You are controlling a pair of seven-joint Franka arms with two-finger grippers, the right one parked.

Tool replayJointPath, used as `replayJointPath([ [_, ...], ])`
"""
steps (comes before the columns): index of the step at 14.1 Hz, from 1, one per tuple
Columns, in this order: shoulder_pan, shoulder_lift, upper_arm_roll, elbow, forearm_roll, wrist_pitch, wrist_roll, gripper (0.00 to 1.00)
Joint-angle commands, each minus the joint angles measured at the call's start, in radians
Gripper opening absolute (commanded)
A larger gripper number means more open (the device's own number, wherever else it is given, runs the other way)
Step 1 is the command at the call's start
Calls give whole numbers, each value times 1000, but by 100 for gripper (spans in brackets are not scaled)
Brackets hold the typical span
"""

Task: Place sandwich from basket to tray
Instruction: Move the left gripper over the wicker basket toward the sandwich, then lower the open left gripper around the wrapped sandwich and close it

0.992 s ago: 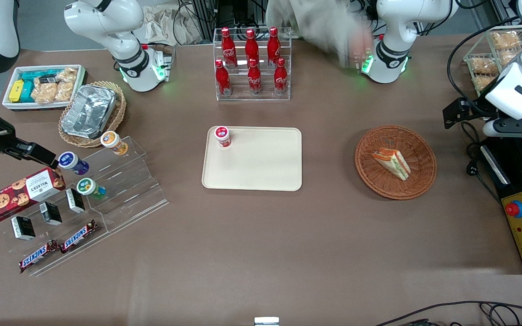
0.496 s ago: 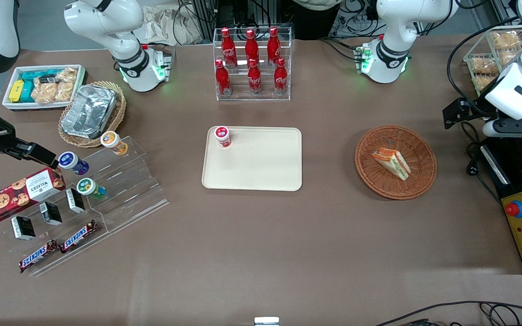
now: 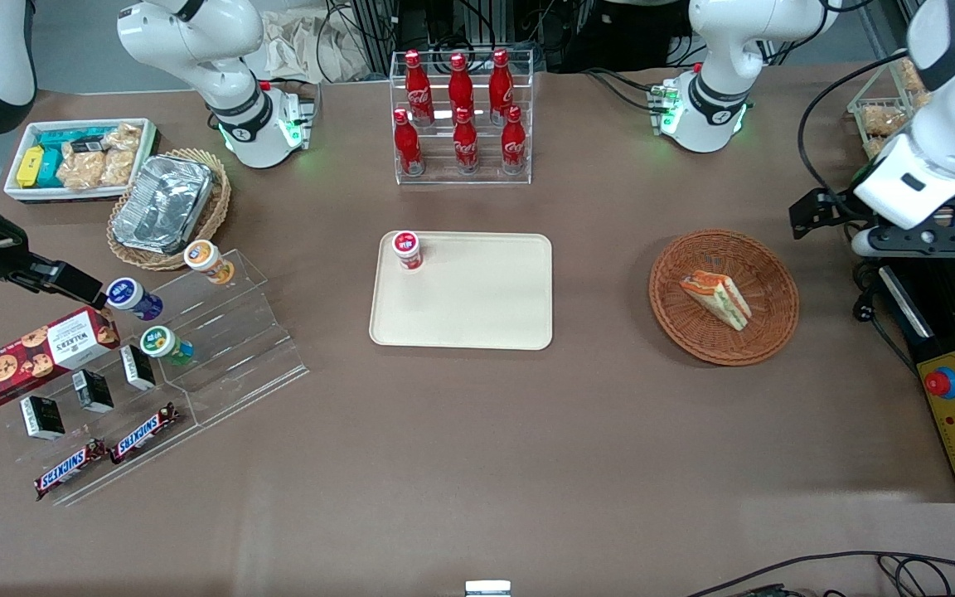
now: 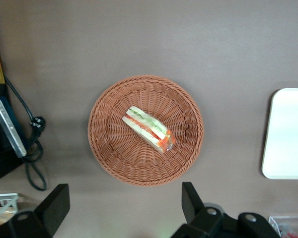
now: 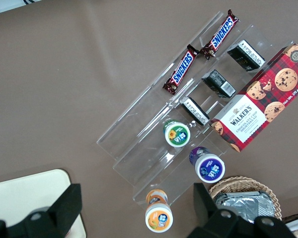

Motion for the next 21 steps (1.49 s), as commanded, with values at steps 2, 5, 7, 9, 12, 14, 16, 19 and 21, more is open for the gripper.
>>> replayJointPath([
  [2, -3, -53, -4, -147, 6, 65, -194, 100],
  [5, -3, -67, -19, -262, 6, 215, -384, 100],
  [7, -3, -67, -36, -330, 6, 322, -510, 100],
  [9, -3, -66, -51, -397, 6, 416, -570, 100],
  [12, -3, -38, -54, -491, 8, 554, -632, 100],
  [14, -7, -29, -54, -587, 9, 722, -656, 100],
  [16, -9, 6, -54, -608, 13, 781, -719, 100],
  [19, -29, 89, -54, -577, 17, 795, -784, 100],
  [21, -30, 121, -54, -586, 86, 841, -852, 100],
])
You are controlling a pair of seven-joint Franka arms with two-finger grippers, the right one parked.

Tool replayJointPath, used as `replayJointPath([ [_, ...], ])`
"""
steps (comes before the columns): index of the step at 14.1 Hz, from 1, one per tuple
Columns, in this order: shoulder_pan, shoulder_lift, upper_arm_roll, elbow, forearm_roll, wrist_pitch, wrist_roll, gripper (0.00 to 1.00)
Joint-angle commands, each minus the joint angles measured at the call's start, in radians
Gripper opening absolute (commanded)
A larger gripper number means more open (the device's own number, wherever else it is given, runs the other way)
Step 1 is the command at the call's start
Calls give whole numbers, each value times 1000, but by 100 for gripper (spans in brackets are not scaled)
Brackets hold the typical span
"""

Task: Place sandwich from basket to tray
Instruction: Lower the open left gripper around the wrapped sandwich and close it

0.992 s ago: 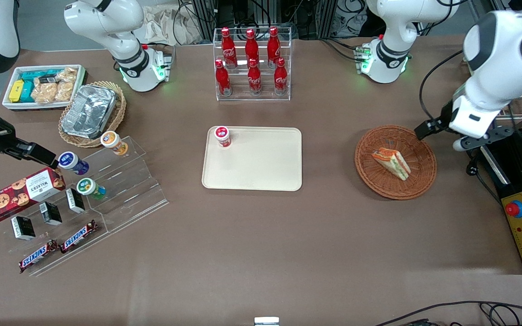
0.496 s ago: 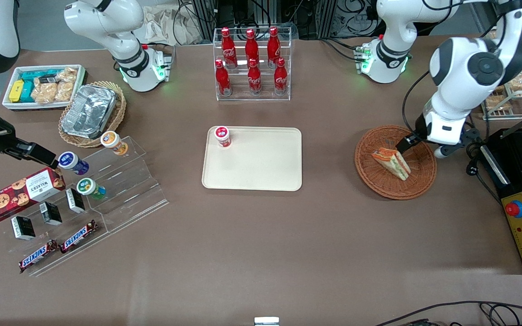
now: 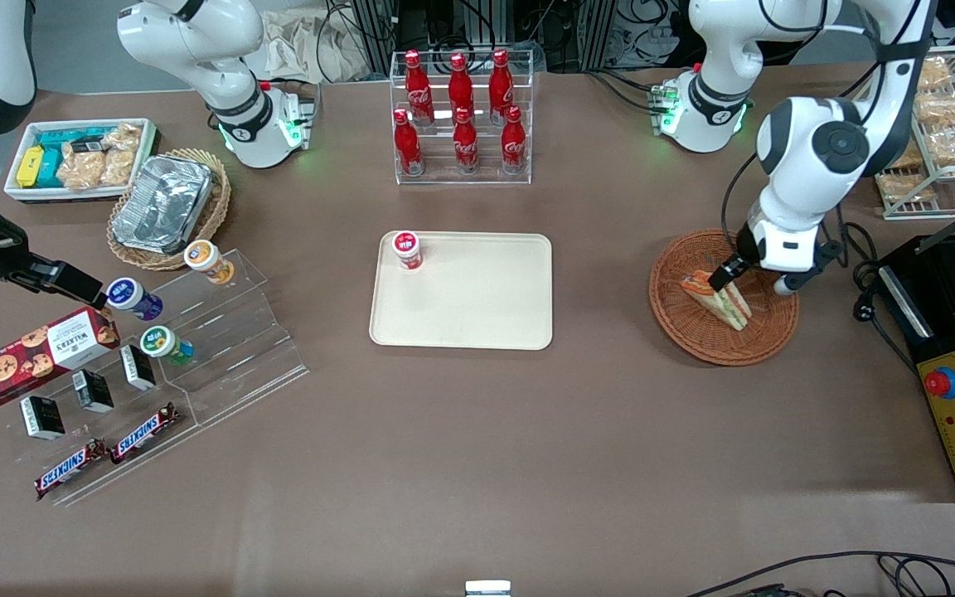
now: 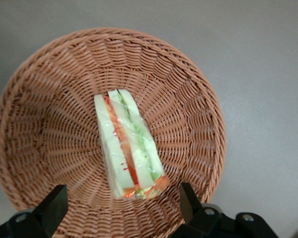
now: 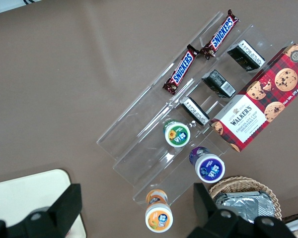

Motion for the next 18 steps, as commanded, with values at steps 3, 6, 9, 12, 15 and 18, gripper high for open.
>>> replayJointPath([
  [3, -9, 93, -3, 13, 160, 86, -178, 100],
  [6, -10, 126, -1, 23, 194, 108, -221, 100],
  [9, -10, 124, -3, 23, 208, 115, -244, 88],
  [12, -10, 113, -3, 30, 208, 106, -247, 53],
  [15, -9, 103, -3, 36, 207, 83, -247, 4],
  [18, -6, 78, -3, 82, 207, -22, -230, 0],
])
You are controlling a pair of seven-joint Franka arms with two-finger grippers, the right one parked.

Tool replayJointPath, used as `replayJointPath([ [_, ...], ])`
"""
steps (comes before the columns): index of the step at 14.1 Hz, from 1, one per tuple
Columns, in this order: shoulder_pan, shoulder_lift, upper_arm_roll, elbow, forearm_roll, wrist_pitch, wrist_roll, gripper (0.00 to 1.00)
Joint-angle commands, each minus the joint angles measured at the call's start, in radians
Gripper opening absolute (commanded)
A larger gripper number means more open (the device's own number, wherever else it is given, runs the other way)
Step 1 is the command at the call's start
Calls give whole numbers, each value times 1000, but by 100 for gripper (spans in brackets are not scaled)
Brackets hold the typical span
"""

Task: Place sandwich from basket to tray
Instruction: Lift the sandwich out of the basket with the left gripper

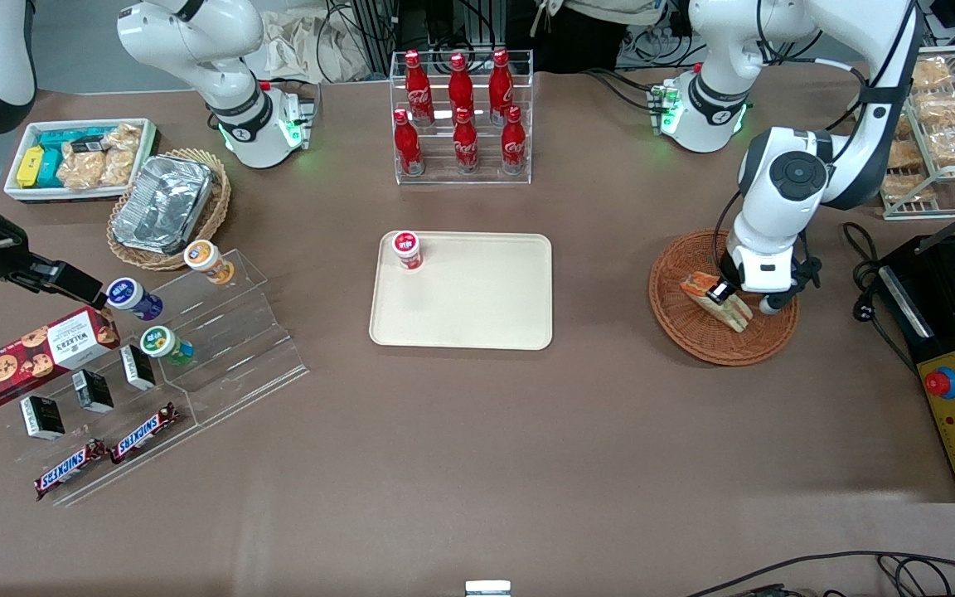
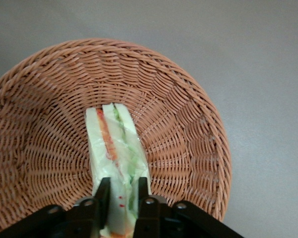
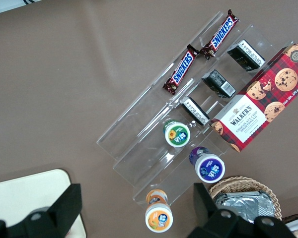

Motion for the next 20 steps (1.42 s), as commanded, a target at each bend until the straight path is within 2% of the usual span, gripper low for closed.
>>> replayJointPath([
  [1, 0, -39, 0, 91, 25, -189, -6, 0],
  [3, 1, -40, -9, 244, 5, -433, 74, 0],
  [5, 9, -32, -14, 413, -53, -659, 221, 0],
  [7, 22, -32, -5, 545, -114, -820, 374, 0],
  [11, 42, -29, -2, 760, -165, -1107, 574, 0],
  [16, 47, -33, -6, 906, -173, -1273, 631, 0],
  [20, 41, -38, -14, 920, -177, -1293, 634, 0],
])
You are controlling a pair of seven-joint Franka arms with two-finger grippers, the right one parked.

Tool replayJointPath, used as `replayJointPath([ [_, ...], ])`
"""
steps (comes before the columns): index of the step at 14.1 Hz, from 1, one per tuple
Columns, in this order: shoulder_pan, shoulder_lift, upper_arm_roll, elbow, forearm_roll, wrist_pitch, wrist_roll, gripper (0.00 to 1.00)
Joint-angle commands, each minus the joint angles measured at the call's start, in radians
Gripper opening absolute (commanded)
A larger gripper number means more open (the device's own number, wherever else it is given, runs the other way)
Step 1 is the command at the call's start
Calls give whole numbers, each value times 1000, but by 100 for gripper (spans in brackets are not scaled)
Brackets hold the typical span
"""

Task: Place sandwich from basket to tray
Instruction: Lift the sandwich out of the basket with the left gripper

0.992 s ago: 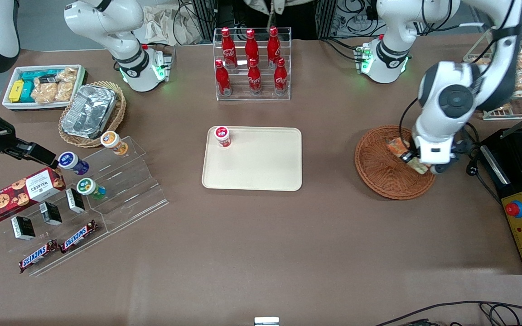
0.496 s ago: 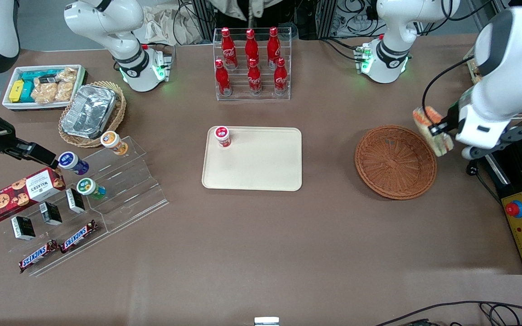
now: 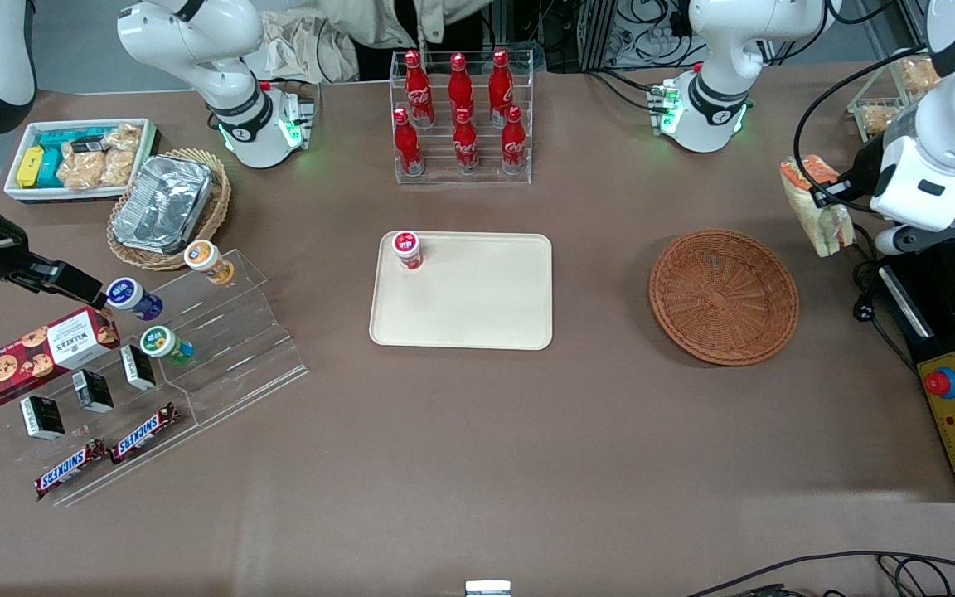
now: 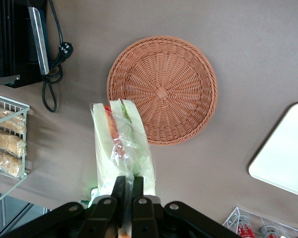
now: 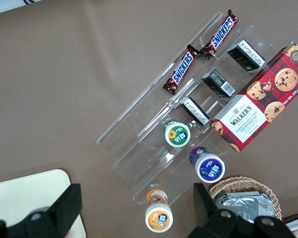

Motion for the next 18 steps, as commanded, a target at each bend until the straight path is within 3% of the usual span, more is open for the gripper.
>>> replayJointPath([
  [1, 0, 14, -7, 33, -15, -29, 16, 0],
  [5, -3, 17, -34, 33, -46, -27, 15, 0],
  [10, -23, 29, -155, 30, -110, -6, -13, 0],
  [18, -193, 36, -194, -97, -197, 290, -50, 0],
])
